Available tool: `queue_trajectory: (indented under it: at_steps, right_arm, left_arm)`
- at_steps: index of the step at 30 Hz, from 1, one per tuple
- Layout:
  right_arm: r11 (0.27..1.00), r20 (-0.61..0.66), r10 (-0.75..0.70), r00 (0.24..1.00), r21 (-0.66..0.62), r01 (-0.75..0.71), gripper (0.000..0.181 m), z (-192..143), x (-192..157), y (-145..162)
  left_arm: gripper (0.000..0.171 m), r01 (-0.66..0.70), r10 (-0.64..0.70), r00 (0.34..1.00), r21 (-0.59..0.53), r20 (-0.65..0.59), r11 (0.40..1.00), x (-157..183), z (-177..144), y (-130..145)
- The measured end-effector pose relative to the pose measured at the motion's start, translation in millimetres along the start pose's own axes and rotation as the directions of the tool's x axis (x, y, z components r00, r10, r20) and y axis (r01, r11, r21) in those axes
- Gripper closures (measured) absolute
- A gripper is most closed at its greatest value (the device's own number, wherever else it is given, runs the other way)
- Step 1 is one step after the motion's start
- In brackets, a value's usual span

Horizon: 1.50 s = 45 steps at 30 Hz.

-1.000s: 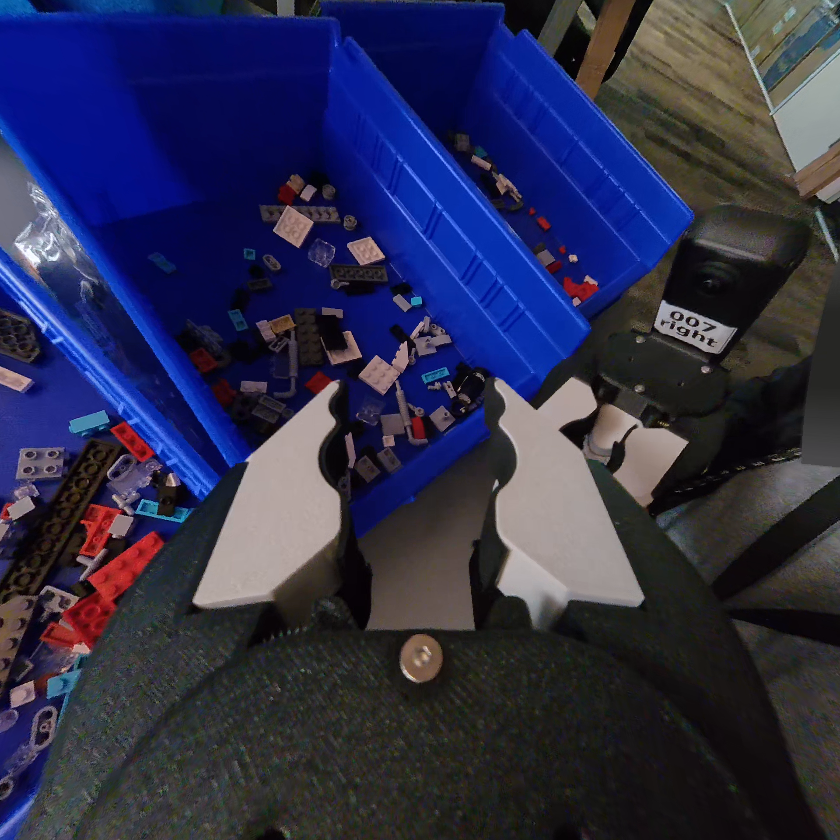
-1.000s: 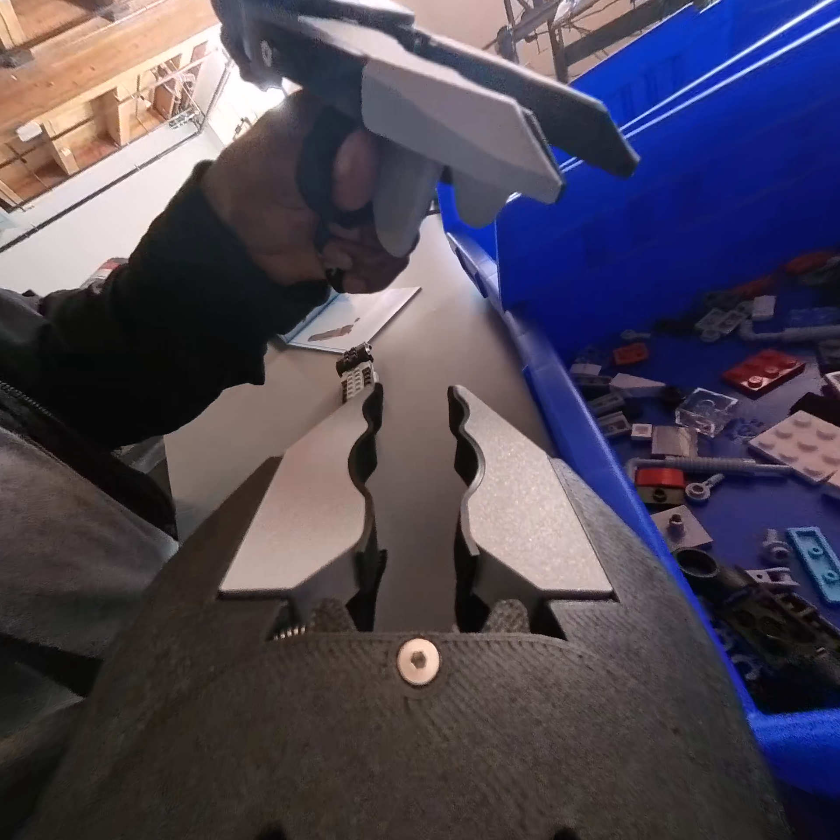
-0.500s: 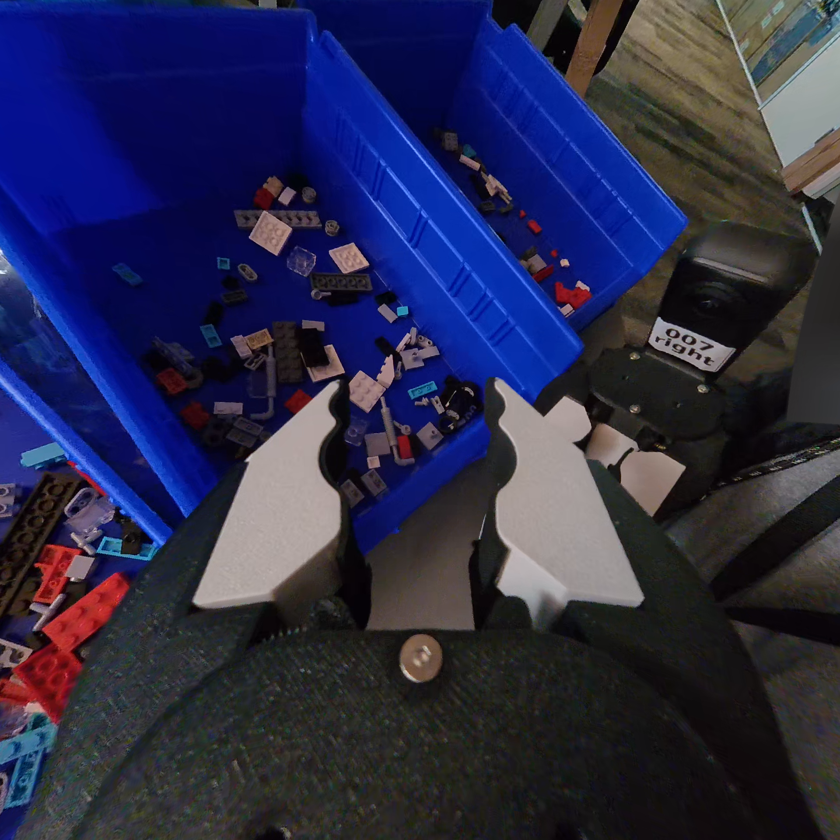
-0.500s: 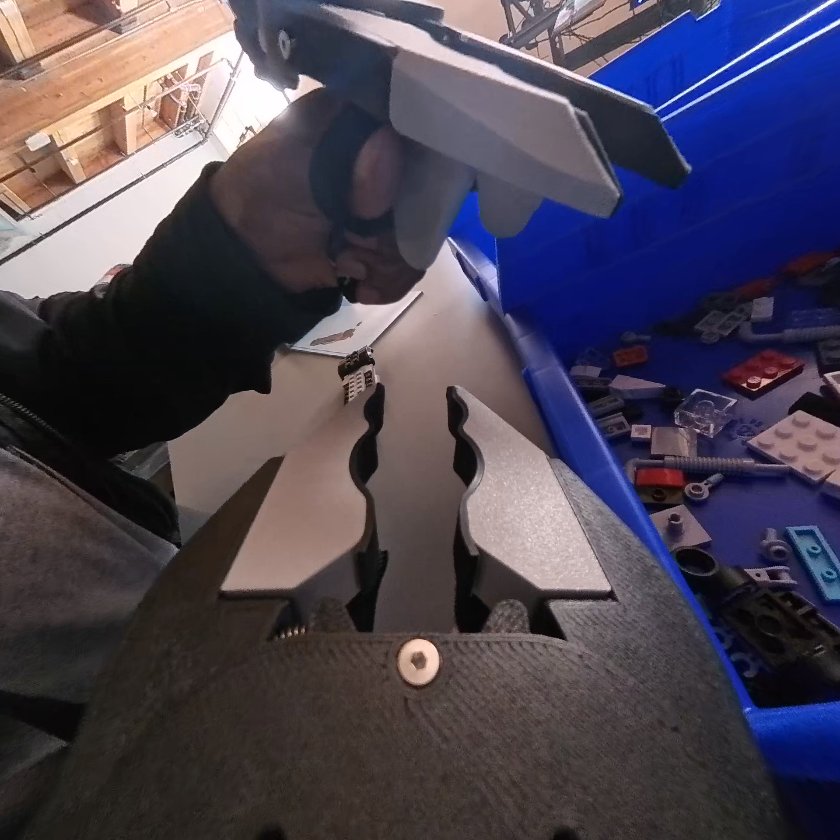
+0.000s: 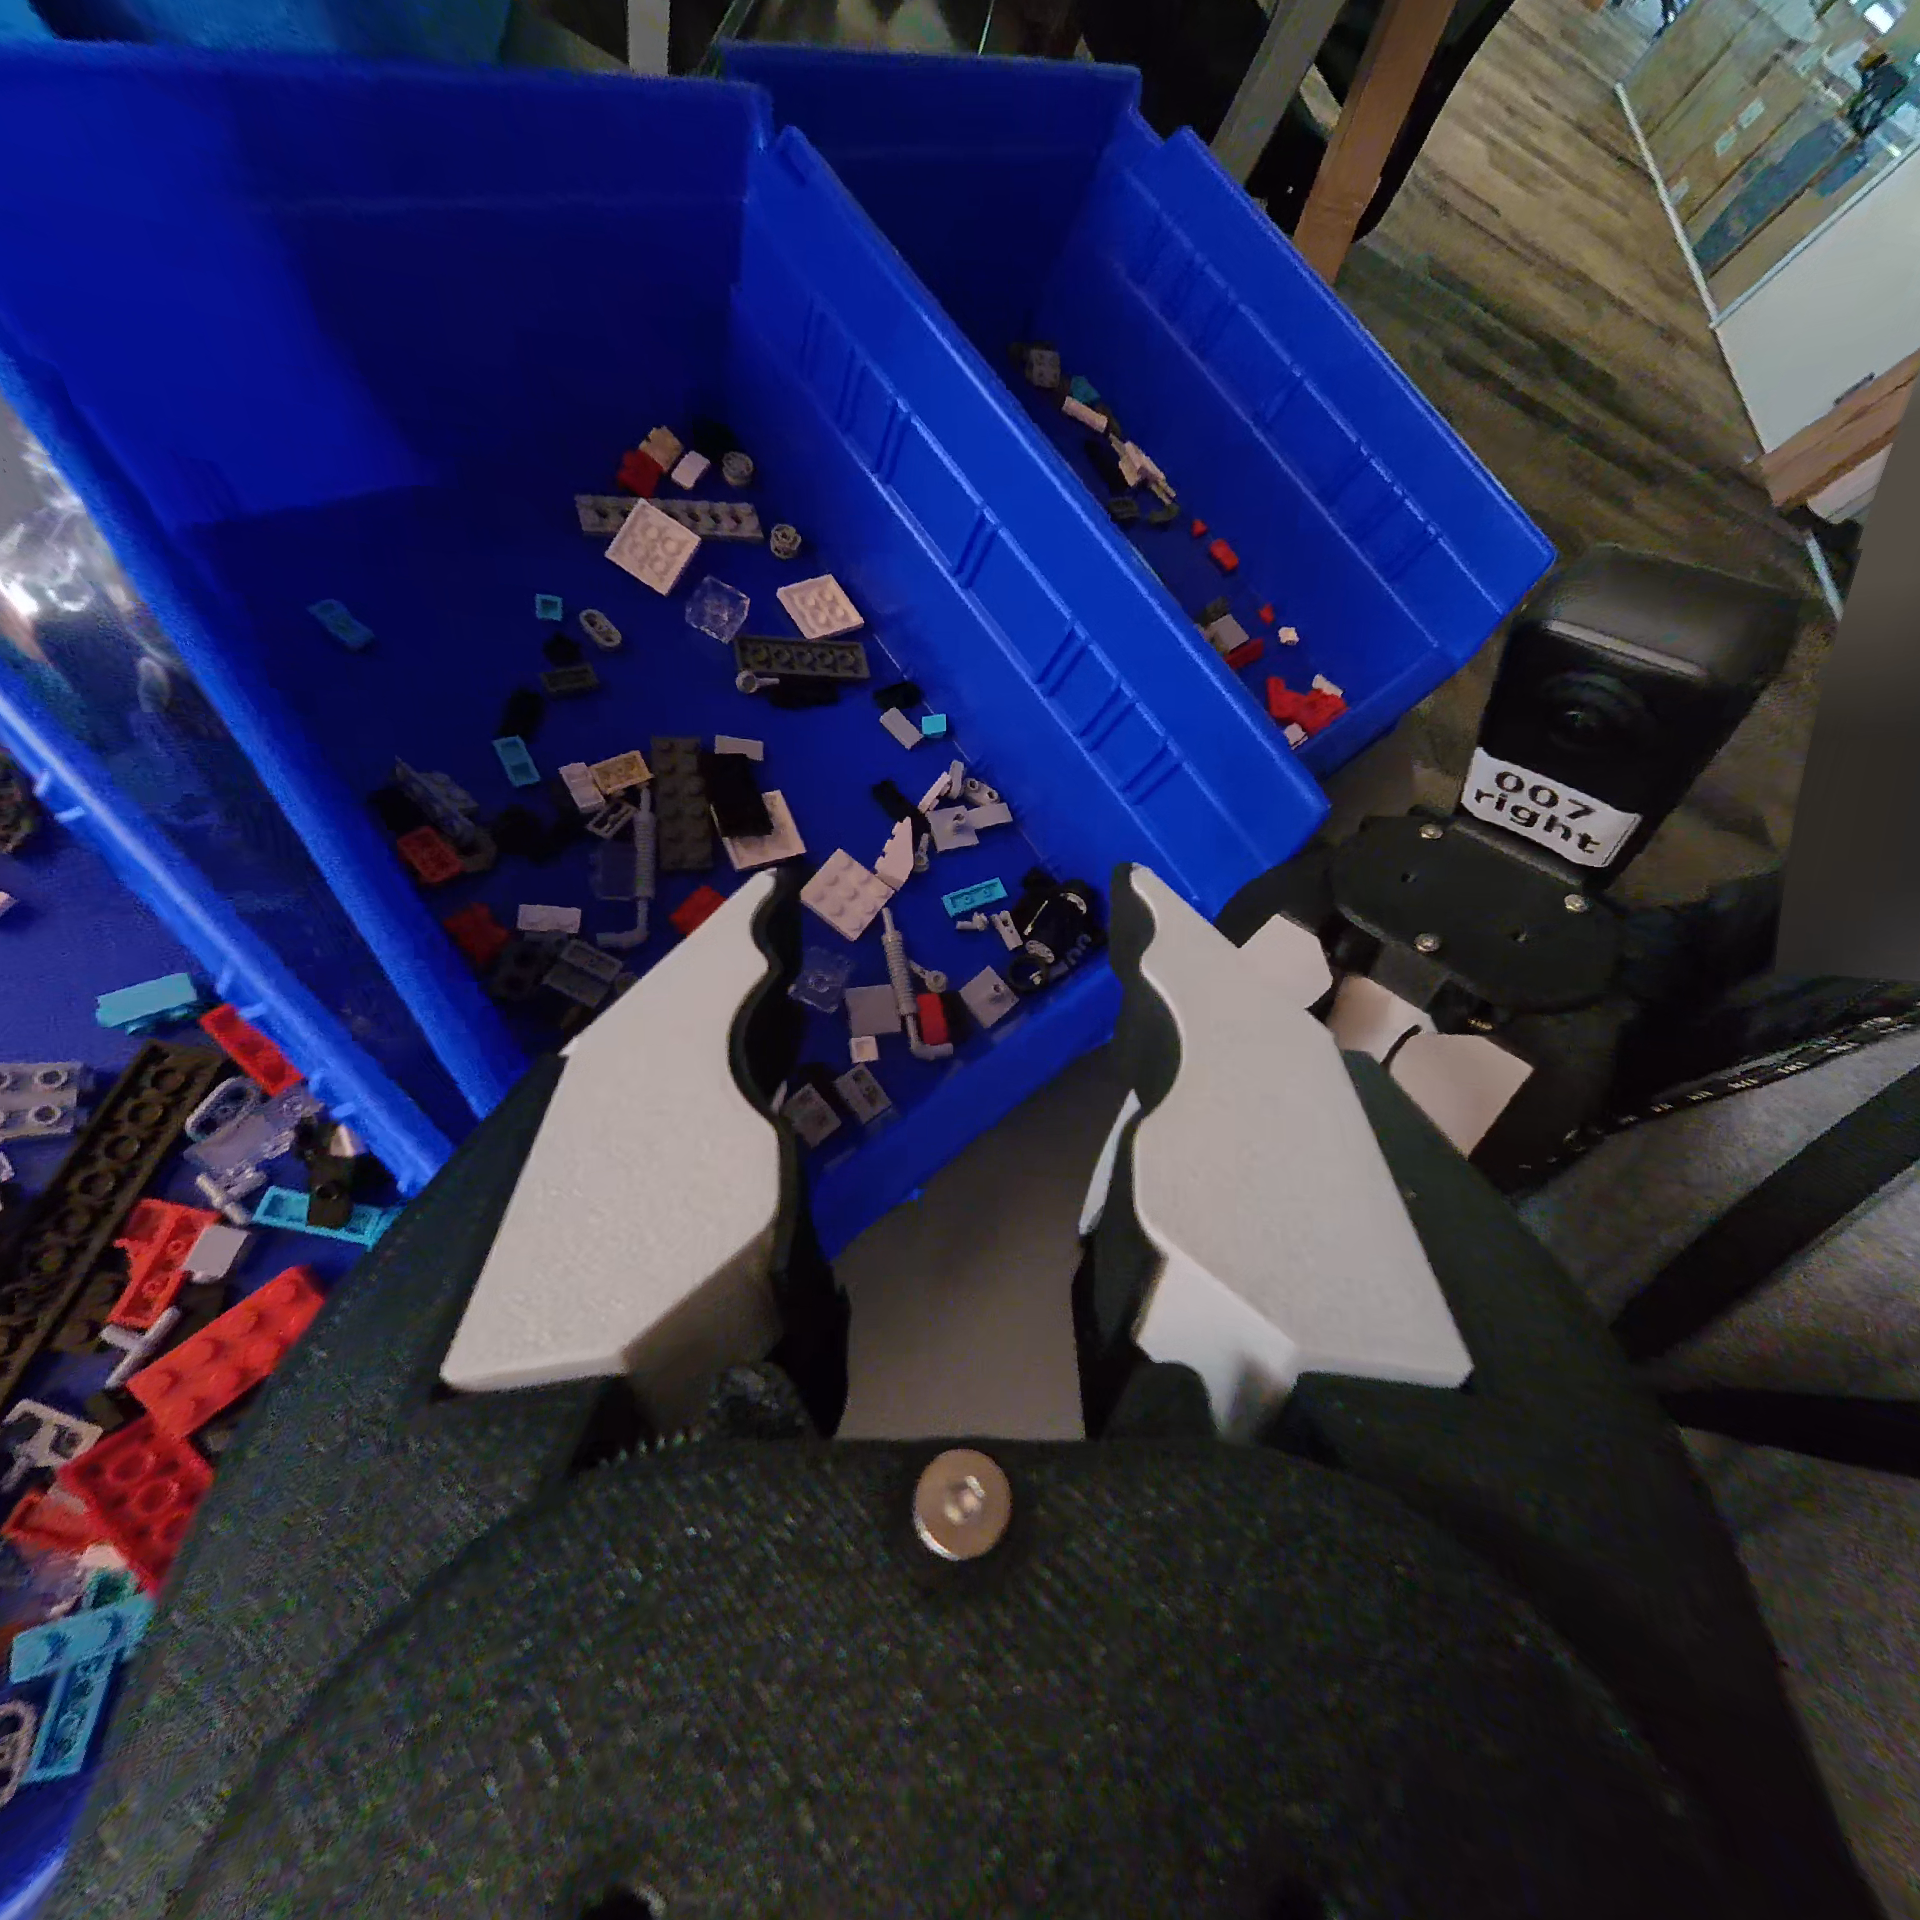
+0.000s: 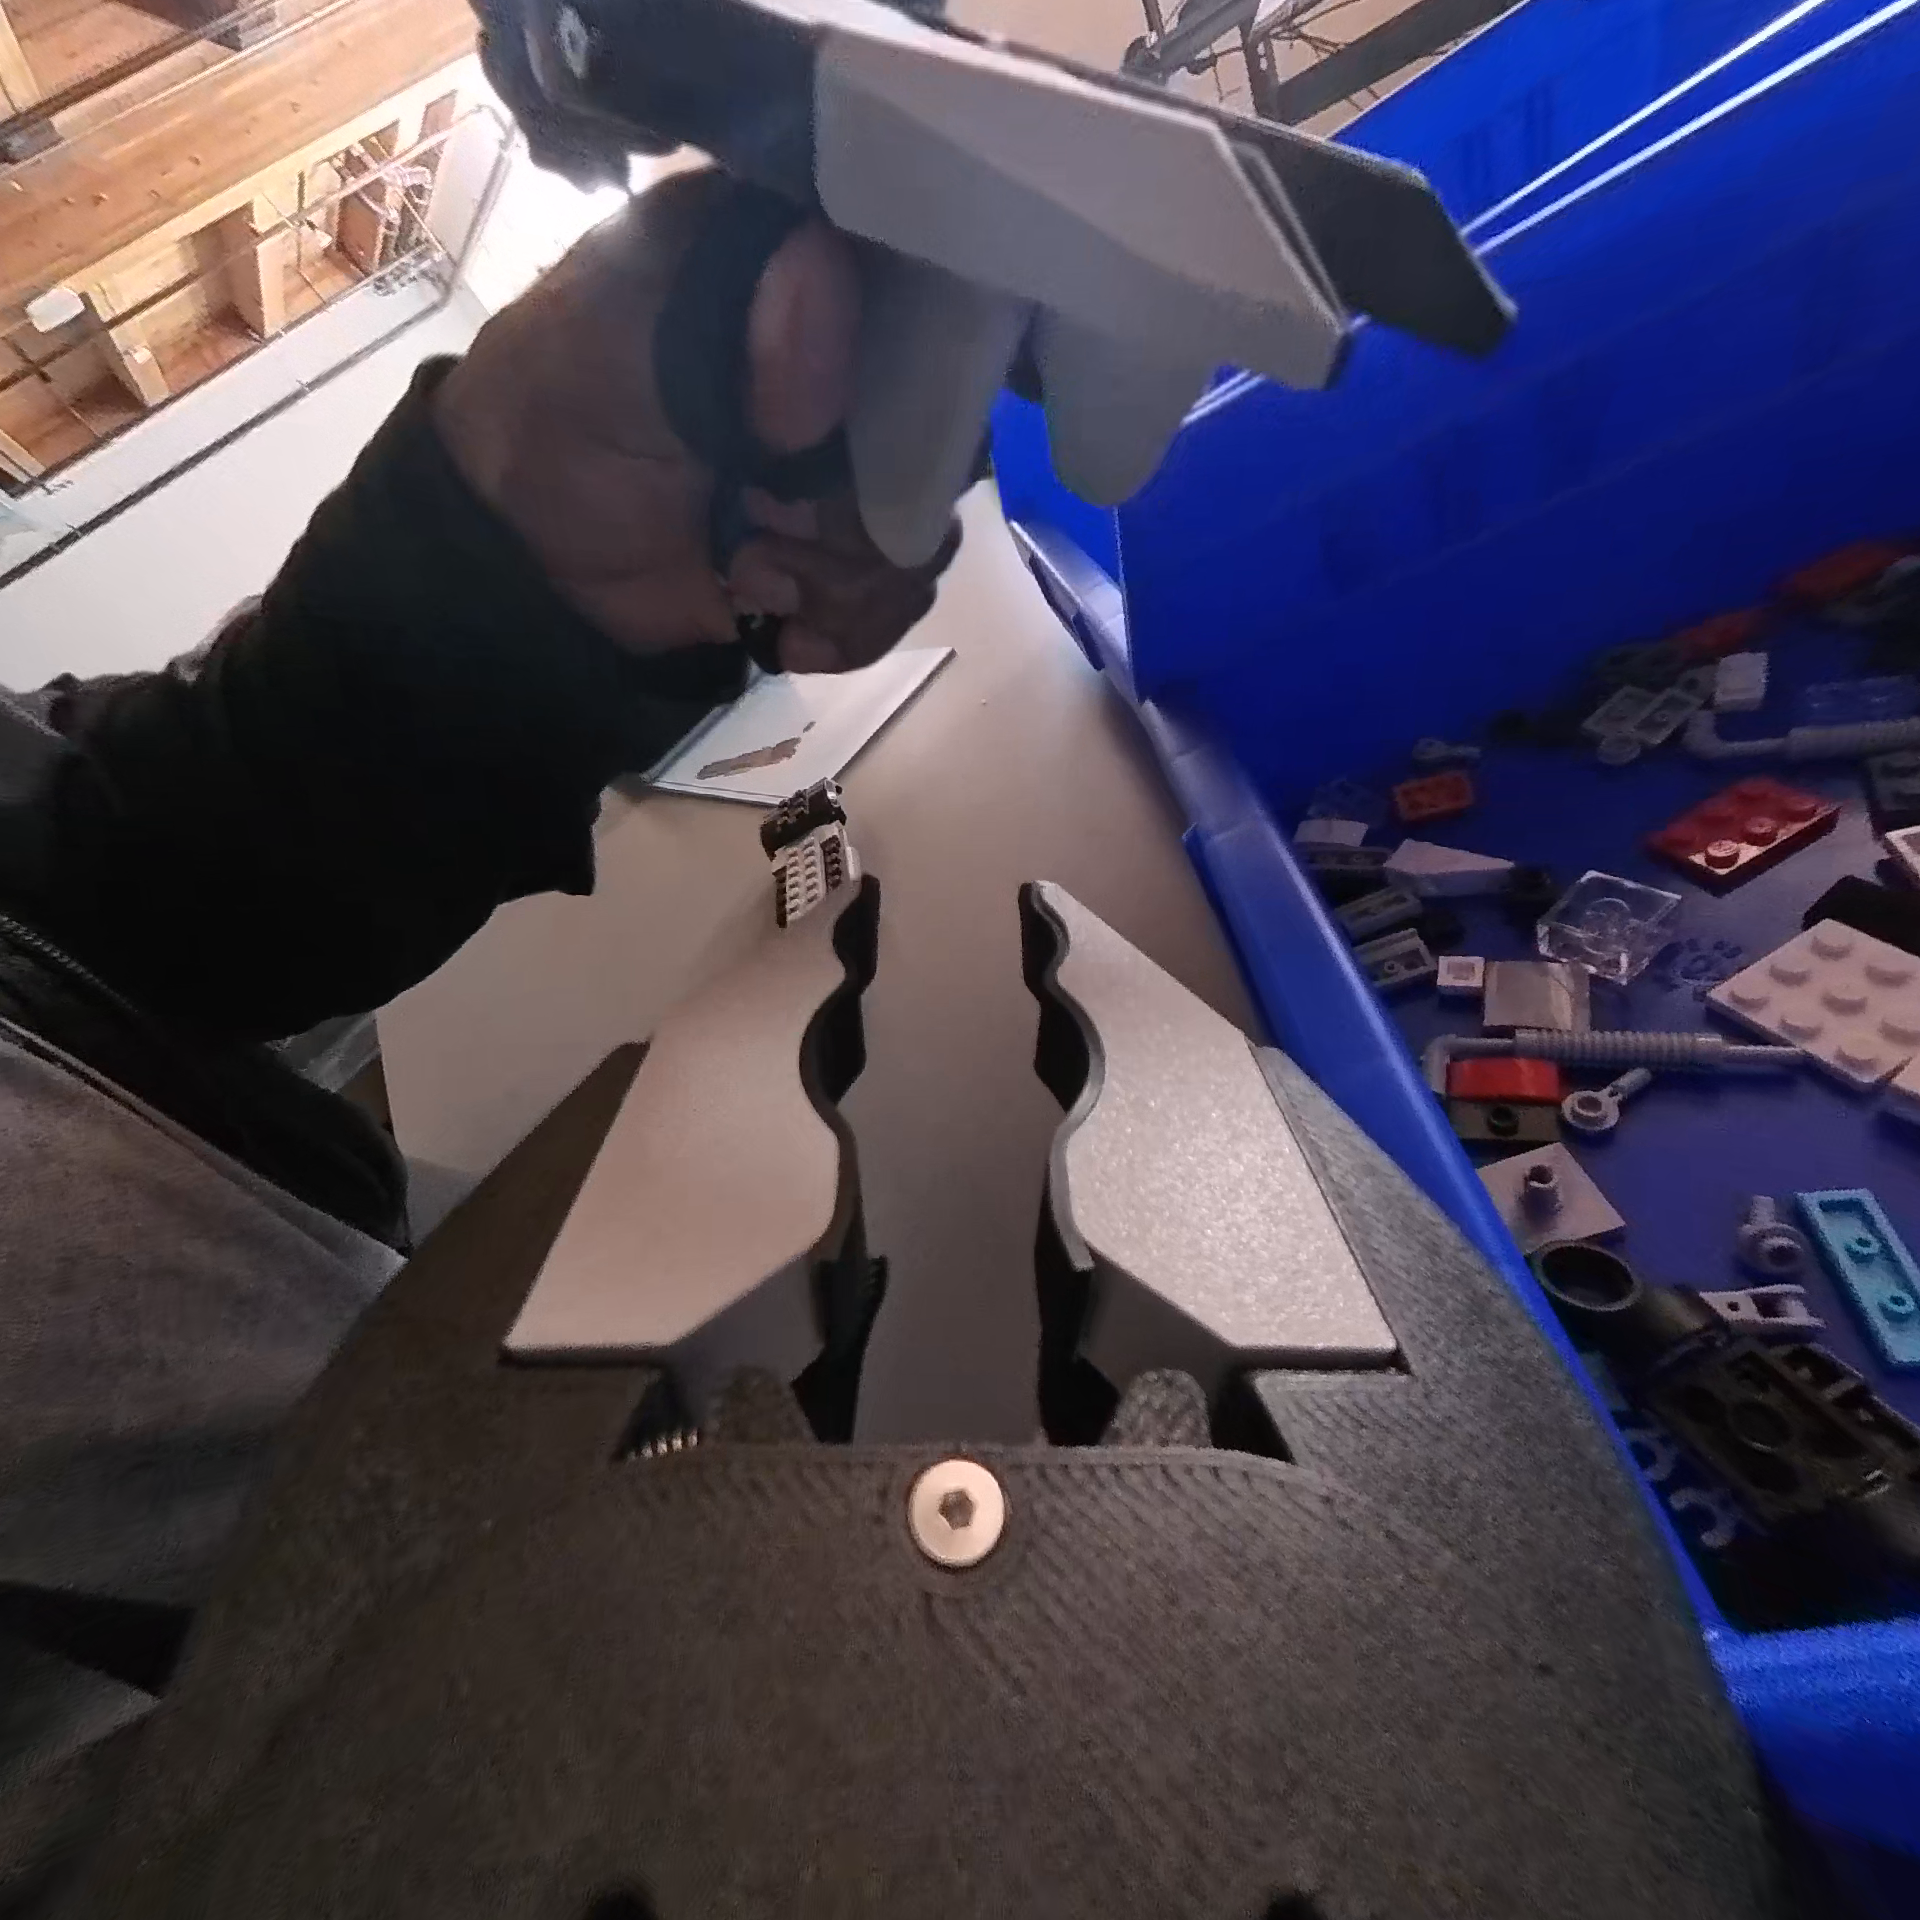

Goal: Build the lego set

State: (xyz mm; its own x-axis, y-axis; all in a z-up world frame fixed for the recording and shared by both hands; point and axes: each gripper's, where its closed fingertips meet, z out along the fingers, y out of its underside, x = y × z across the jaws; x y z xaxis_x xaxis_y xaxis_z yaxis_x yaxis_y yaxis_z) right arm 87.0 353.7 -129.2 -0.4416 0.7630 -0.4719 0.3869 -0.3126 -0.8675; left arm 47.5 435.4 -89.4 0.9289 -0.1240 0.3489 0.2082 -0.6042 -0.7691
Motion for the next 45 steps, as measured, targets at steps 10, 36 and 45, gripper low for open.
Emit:
queue_trajectory:
  at_steps: [10, 36, 45]
  right_arm:
    - [0.992, 0.041, -0.055, 0.998, -0.114, 0.059, 0.152, 18.8, -9.4, 13.7]
    - [0.892, 0.168, -0.352, 0.921, -0.239, 0.384, 0.151, 149.5, -30.6, 13.2]
    - [0.920, 0.179, -0.291, 0.940, -0.216, 0.327, 0.151, 151.7, -26.2, 5.3]
  left_arm:
    - [0.112, 0.052, -0.058, 0.997, 0.118, 0.048, 0.992, -20.5, -62.4, 4.3]
    - [0.112, 0.092, -0.157, 0.942, 0.222, 0.296, 0.971, -136.8, -213.0, 62.3]
    - [0.112, 0.087, -0.174, 0.933, 0.272, 0.315, 0.959, -169.0, -210.6, 53.4]
